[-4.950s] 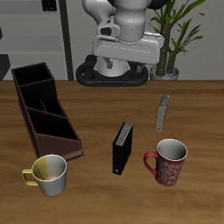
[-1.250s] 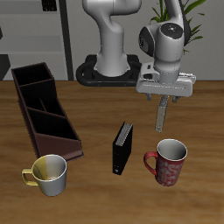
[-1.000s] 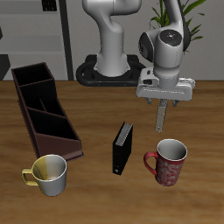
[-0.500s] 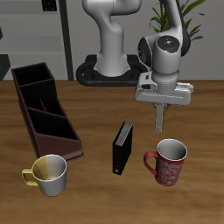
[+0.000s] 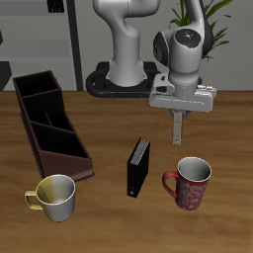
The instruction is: Place the yellow book into the right desk caddy's right compartment
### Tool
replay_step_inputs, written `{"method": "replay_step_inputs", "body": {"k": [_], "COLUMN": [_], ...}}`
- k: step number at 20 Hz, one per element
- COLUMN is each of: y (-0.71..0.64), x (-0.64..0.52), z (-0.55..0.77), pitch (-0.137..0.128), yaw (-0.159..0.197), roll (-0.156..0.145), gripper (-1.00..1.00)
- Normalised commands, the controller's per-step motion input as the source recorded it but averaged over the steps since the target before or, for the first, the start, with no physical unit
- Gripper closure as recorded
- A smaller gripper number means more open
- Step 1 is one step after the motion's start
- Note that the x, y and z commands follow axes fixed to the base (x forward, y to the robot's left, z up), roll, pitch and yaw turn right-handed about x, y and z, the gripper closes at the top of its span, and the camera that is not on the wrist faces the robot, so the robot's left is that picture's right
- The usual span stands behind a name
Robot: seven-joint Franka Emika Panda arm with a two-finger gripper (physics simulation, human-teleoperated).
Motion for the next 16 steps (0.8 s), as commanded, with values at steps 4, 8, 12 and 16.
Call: {"method": "replay_step_inputs", "body": {"k": [4,8,12,16], "y": [-0.25,-0.40,-0.45,-0.36], "x": [0.04,0.03,-0.02,0.00], "z": [0.42,0.35,0.42,0.30], "pitch": [-0.010,-0.014,-0.048,-0.032], "yaw": [0.031,-0.003,0.024,-0.003], "roll": [0.059,0.003,-0.031,-0.024], "gripper": [1.00,1.00,1.00,1.00]}}
